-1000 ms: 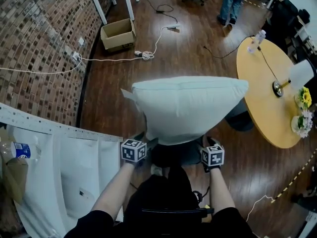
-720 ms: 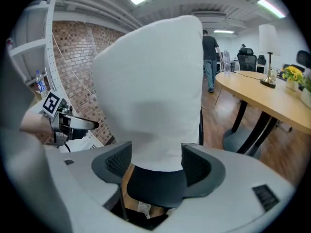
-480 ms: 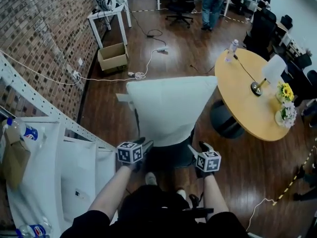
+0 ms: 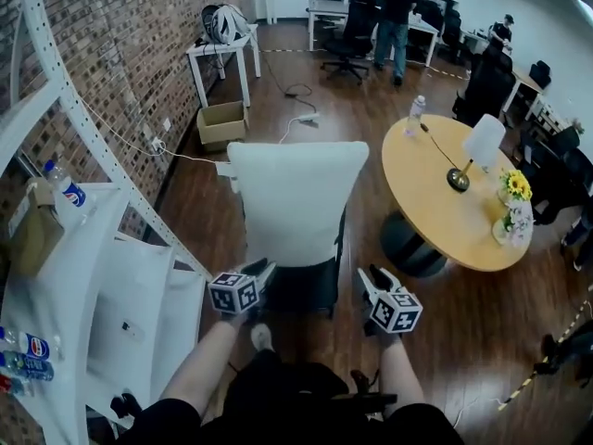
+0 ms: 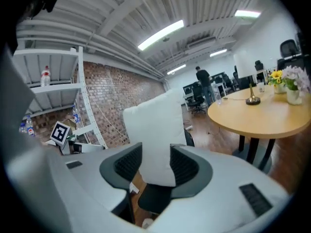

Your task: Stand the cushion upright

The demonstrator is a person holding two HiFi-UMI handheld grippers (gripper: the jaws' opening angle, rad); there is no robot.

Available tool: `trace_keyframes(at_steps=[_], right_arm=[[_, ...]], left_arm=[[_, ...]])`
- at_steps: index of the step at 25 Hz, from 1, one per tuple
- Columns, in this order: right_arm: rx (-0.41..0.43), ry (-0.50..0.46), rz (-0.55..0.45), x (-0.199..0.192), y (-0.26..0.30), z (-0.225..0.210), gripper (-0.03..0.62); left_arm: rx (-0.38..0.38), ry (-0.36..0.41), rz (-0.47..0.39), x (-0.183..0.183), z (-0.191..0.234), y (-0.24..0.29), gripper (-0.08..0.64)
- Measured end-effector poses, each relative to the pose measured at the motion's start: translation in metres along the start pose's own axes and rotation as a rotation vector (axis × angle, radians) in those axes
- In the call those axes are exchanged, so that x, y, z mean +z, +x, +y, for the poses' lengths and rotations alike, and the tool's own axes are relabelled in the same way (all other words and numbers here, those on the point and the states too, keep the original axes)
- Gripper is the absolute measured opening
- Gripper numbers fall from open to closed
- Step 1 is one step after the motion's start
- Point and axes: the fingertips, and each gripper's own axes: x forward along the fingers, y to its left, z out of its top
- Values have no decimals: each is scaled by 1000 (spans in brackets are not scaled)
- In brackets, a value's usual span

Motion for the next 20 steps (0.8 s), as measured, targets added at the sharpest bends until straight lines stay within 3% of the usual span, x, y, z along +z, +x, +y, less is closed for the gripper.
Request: trace_keyframes(at_steps=[2,4,8,12,16,20], right_arm=[[12,-28,-86,10,-23,4,85],[39,-48,-137,20,-44,11,12],[133,-94,-133,29,-67,36,3],[144,-204,-102,35,-72,53,3],[98,-160,-127,37,-95,53,3],[67,-115,-178,27,-102,67,3]], left_arm=[[14,-6,-58,4,-14,-22,80],[30,-28,-131,15,-24,-43,13],[19,-63,-273,43,-40,-79,2],[-54,-5,-363,69,-55,-100,2],[-63,96,-394,79,-56,-125,3],[-44,139,-472,88,-34,-158,2]])
